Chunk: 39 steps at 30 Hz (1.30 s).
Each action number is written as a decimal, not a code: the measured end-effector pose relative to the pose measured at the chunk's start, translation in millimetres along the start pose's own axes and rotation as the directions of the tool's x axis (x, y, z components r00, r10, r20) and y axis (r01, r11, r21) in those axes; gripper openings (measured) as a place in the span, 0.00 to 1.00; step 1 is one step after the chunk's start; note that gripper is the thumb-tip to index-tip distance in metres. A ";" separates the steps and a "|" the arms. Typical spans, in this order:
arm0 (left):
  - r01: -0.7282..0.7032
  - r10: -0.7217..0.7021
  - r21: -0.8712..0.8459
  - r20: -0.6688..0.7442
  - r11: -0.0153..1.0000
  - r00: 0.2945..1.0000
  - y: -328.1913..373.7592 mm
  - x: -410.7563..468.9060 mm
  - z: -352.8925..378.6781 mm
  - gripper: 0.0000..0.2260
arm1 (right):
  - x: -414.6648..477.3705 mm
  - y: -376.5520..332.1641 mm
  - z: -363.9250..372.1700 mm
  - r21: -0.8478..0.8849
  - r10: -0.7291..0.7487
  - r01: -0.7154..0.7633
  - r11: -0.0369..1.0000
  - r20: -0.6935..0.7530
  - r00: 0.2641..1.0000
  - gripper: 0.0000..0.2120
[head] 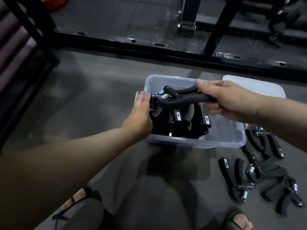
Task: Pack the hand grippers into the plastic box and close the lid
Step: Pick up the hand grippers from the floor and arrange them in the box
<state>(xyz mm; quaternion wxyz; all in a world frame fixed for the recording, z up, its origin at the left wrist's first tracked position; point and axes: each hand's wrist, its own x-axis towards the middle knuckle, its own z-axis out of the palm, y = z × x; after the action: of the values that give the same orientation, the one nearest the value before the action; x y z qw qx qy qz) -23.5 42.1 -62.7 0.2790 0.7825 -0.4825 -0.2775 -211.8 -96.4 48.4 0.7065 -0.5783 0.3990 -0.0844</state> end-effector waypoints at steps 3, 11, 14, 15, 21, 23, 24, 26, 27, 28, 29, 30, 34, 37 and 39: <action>0.003 -0.003 0.009 0.005 1.000 1.000 -0.1 -0.7 -0.3 0.34 | 14.9 17.9 4.1 0.154 0.246 -0.226 0.962 -0.123 0.961 0.17; 0.015 -0.015 0.003 -0.008 1.000 1.000 2.2 -0.2 -0.4 0.36 | 26.6 5.7 3.4 0.724 0.445 -0.448 0.524 0.216 0.869 0.22; 0.019 -0.019 -0.003 -0.011 1.000 1.000 4.1 -0.4 -0.9 0.36 | 30.7 2.7 0.9 0.727 0.374 -0.500 0.471 0.349 0.859 0.20; 0.017 -0.017 -0.005 -0.012 1.000 1.000 4.0 -0.2 -0.9 0.36 | 32.3 3.2 -0.5 0.715 0.344 -0.532 0.454 0.410 0.845 0.19; 0.003 -0.003 -0.010 -0.028 1.000 1.000 3.6 0.2 0.6 0.36 | 40.3 8.9 -6.4 0.574 0.296 -0.718 0.394 0.661 0.690 0.17; 0.013 -0.014 -0.017 -0.028 1.000 1.000 4.0 -0.6 0.6 0.35 | 41.5 11.5 -4.6 0.574 0.300 -0.723 0.385 0.663 0.686 0.18; 0.020 -0.020 -0.019 -0.028 1.000 0.999 4.2 -0.8 0.5 0.35 | 40.6 11.8 -2.0 0.574 0.320 -0.719 0.392 0.648 0.691 0.18; 0.023 -0.024 -0.015 -0.029 1.000 0.999 4.2 -1.2 0.6 0.36 | 36.7 9.8 4.7 0.533 0.392 -0.677 0.507 0.557 0.732 0.19; 0.022 -0.022 -0.013 -0.029 1.000 0.999 4.1 -1.2 0.6 0.36 | 34.7 8.1 7.7 0.478 0.433 -0.642 0.600 0.481 0.763 0.19; 0.022 -0.022 -0.012 -0.027 1.000 0.999 4.3 -1.1 0.6 0.36 | 33.0 6.7 10.1 0.411 0.458 -0.605 0.682 0.406 0.791 0.19; 0.023 -0.023 -0.010 -0.025 1.000 0.999 4.8 -1.3 0.5 0.36 | 30.7 6.0 11.8 0.353 0.464 -0.575 0.738 0.355 0.812 0.19; 0.023 -0.023 -0.006 -0.025 1.000 0.999 5.3 -1.5 0.6 0.36 | 29.0 5.8 12.1 0.312 0.461 -0.555 0.771 0.328 0.824 0.18; 0.023 -0.023 -0.010 -0.032 1.000 0.999 5.4 -1.6 0.3 0.35 | 27.1 5.7 5.0 0.292 0.431 -0.542 0.788 0.367 0.825 0.19; 0.020 -0.020 -0.012 -0.033 1.000 0.999 5.0 -1.7 0.0 0.34 | 30.8 11.5 -0.9 0.450 0.364 -0.578 0.680 0.477 0.800 0.18; 0.021 -0.021 -0.004 -0.037 1.000 0.999 5.4 -1.8 -0.2 0.34 | 33.7 19.7 -1.3 0.535 0.321 -0.624 0.569 0.555 0.768 0.16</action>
<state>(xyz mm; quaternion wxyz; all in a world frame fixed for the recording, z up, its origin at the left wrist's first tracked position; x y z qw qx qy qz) -27.3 41.8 -58.4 0.2864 0.7919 -0.4685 -0.2670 -196.8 -110.7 15.2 0.9299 -0.1417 0.3278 0.0885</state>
